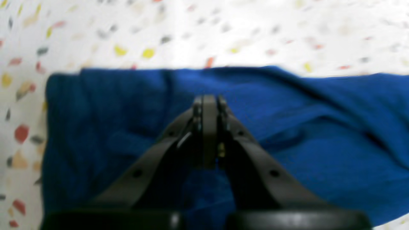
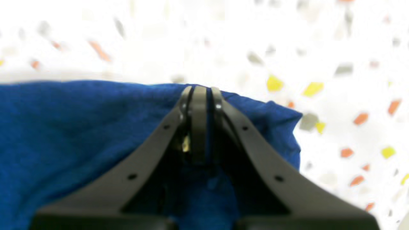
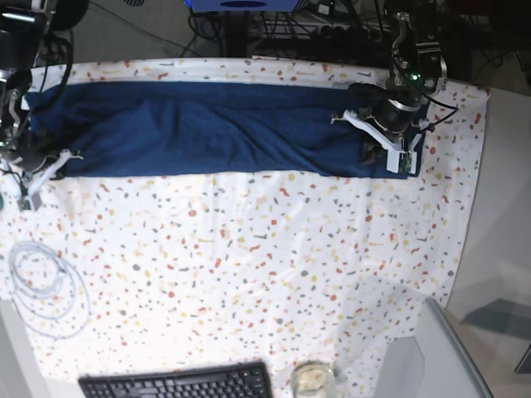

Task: Layout the t-shirt on the table in an organized manner, then fold the t-shirt properly
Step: 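Grasp the two ends of the folded strip with both grippers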

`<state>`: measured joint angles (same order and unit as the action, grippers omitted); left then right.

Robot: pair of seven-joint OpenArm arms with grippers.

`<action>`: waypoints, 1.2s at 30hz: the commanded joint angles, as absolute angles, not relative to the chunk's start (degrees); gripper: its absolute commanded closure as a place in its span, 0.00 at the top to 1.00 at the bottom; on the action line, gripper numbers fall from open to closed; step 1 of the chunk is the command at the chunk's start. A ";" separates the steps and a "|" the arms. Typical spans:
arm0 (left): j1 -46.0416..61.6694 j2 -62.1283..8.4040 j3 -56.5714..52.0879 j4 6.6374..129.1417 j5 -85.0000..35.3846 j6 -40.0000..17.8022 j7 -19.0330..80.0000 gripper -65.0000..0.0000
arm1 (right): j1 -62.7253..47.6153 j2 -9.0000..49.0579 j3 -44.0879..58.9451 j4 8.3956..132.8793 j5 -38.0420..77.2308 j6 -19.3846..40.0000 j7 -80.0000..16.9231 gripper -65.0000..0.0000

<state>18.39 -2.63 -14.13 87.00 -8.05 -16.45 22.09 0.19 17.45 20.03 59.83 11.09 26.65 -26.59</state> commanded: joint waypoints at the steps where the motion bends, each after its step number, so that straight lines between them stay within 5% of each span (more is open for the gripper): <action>1: 18.33 -2.86 -14.29 87.16 -8.31 -16.57 20.97 0.00 | 1.01 19.21 20.53 59.91 11.03 26.68 -25.27 0.04; 18: 18.42 -2.86 -14.37 83.65 -8.40 -16.57 20.97 0.00 | 0.92 23.78 22.37 60.53 11.03 26.51 -23.96 0.04; 28: 19.65 -2.86 -14.37 85.93 -8.40 -16.57 20.97 0.00 | -4.00 20.35 24.22 72.04 11.03 26.51 -27.38 0.04; 36: 19.91 -2.86 -15.34 84.53 -8.40 -16.57 20.97 0.00 | -2.24 20.44 24.31 63.78 11.03 26.51 -27.21 0.04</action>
